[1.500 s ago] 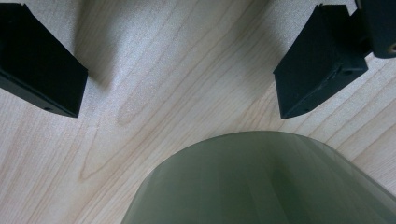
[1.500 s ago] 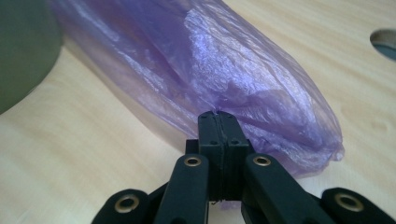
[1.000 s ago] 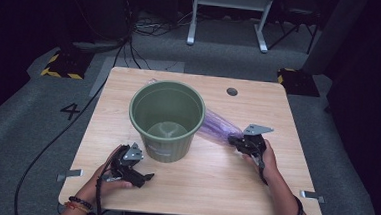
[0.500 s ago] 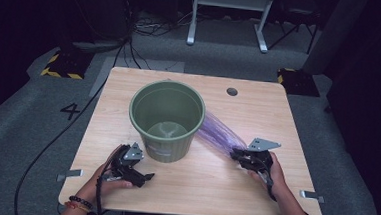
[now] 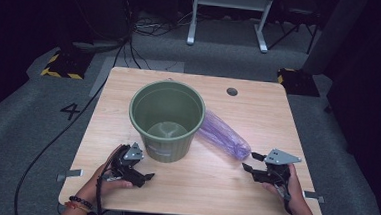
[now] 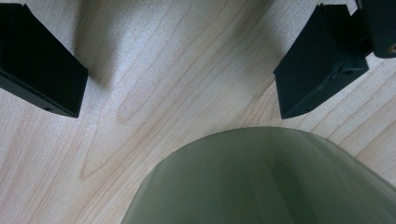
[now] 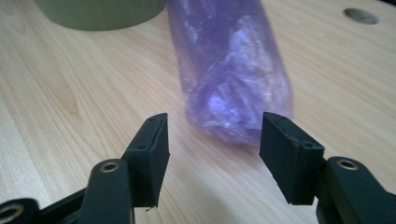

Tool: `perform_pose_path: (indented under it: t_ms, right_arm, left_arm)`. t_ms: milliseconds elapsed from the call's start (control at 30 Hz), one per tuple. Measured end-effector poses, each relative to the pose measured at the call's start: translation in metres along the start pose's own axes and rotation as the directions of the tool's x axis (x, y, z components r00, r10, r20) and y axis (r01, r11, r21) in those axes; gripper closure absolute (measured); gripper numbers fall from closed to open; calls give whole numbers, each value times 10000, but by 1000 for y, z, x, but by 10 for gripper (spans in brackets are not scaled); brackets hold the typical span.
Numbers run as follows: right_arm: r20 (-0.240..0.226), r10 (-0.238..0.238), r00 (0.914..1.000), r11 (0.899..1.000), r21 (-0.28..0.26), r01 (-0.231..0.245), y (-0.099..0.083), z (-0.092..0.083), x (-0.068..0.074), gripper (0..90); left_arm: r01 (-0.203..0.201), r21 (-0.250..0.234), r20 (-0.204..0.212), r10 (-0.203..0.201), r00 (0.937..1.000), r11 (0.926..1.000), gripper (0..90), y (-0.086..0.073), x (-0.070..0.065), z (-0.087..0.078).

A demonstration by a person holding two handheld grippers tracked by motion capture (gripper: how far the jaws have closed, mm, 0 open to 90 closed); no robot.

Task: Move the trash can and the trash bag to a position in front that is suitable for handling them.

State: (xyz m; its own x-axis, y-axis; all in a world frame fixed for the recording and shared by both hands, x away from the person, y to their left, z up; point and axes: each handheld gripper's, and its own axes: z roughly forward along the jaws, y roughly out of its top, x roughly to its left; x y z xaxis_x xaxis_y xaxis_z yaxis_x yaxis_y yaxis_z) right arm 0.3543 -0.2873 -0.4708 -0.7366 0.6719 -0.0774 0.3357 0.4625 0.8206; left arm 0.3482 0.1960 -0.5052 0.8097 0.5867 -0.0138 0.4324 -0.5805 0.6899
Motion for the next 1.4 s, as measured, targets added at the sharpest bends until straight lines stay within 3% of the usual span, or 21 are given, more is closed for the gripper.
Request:
perform_pose_path:
  t_ms: [167,300,533,667,767,967,1233,1400]
  right_arm:
    - [270,107,9996,9992,-382,-97,6,-6,-11,455]
    - [252,-25,9997,9982,-595,39,17,1,-15,437]
    - [59,-3,10000,10000,-6,3,23,32,-29,407]
    - [-431,172,9989,9983,562,-148,19,46,-32,477]
    - [-778,-117,9969,9946,1024,196,17,51,-28,547]
    - [-1256,-214,9919,9924,1178,363,14,52,-23,624]
    - [-1287,-52,9917,9886,1486,245,11,55,-21,785]
    - [-1495,41,9888,9879,1536,191,9,54,-19,820]
  left_arm:
    - [16,-9,-4,-16,10000,10000,22,0,0,0]
    - [16,-4,0,-16,10000,10000,21,1,0,1]
    - [-65,37,65,65,10000,10000,13,3,1,2]
    - [-144,100,86,143,9999,9998,5,5,1,4]
    - [-162,77,155,161,9998,9998,2,7,2,7]
    - [-344,65,323,341,9989,9994,2,10,6,10]
    - [-429,98,382,425,9984,9990,0,19,9,18]
    - [-465,87,382,462,9982,9989,0,22,9,21]
